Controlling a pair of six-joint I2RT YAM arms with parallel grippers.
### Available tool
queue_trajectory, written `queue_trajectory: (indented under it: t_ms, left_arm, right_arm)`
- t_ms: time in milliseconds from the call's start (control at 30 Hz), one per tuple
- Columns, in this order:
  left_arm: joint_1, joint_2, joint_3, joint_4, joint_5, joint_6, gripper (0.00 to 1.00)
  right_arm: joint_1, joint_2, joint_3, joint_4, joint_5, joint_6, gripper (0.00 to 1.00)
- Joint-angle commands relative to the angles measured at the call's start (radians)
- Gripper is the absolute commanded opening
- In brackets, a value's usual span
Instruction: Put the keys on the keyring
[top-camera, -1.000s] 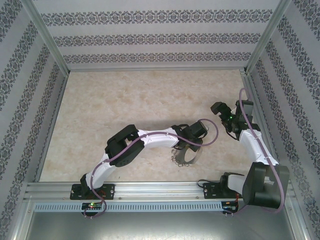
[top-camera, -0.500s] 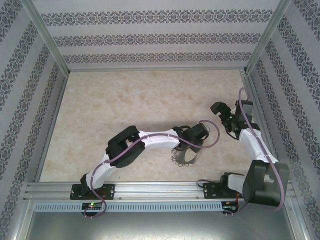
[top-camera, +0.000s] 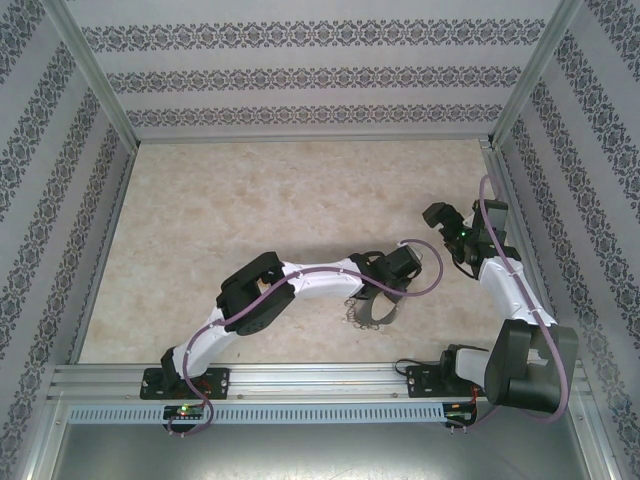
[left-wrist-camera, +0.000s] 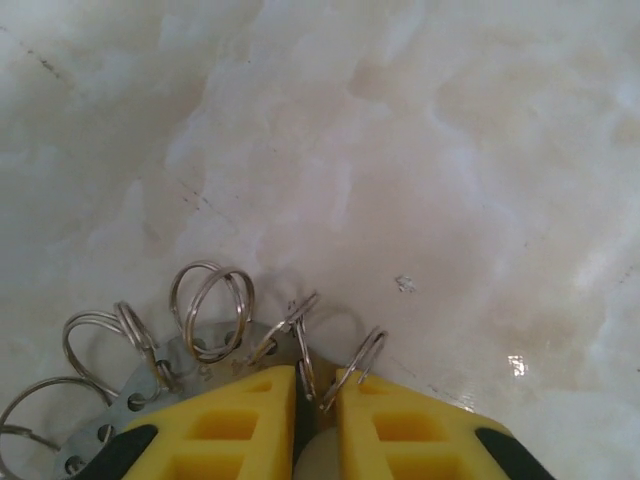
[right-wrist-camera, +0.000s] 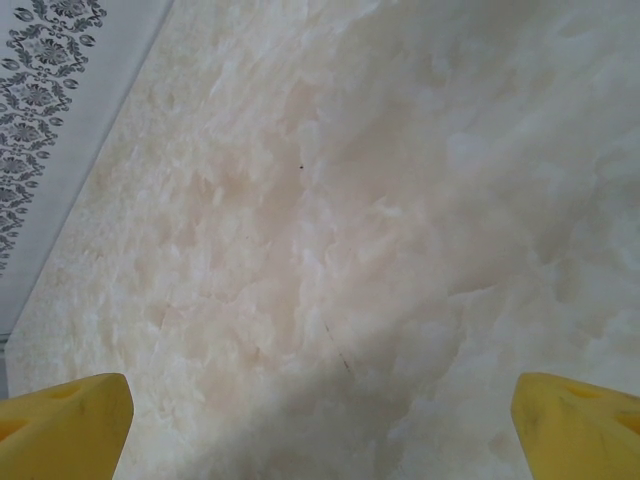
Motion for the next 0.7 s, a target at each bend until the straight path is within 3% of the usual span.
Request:
queue_trajectory:
  t_ms: [0, 100, 300, 500, 667]
  left_arm:
    - [-0.01, 0.024, 0.009, 0.002, -0.037, 0.001, 0.09]
    - [-0.009, 0.012, -0.007, 0.009, -0.053, 0.008, 0.0]
    - [-0.008, -0.087, -0.114, 0.051, -0.073, 0.063, 0.0]
    - [-0.004, -0.221, -0.264, 0.093, -0.049, 0.18, 0.0]
    - [0.006, -0.332, -0.391, 0.112, 0.005, 0.308, 0.0]
  right_arm:
    - [-0.012, 0.006, 0.008, 0.016, -0.019, -0.012, 0.97]
    - [-0.013, 0.005, 0.008, 0.013, -0.02, -0.015, 0.97]
    - [-0.013, -0.017, -0.002, 0.002, -0.029, -0.034, 0.98]
    - [-0.008, -0.076, -0.014, -0.066, 0.048, -0.051, 0.98]
    - [-0.003, -0.127, -0.064, -0.065, 0.001, -0.064, 0.98]
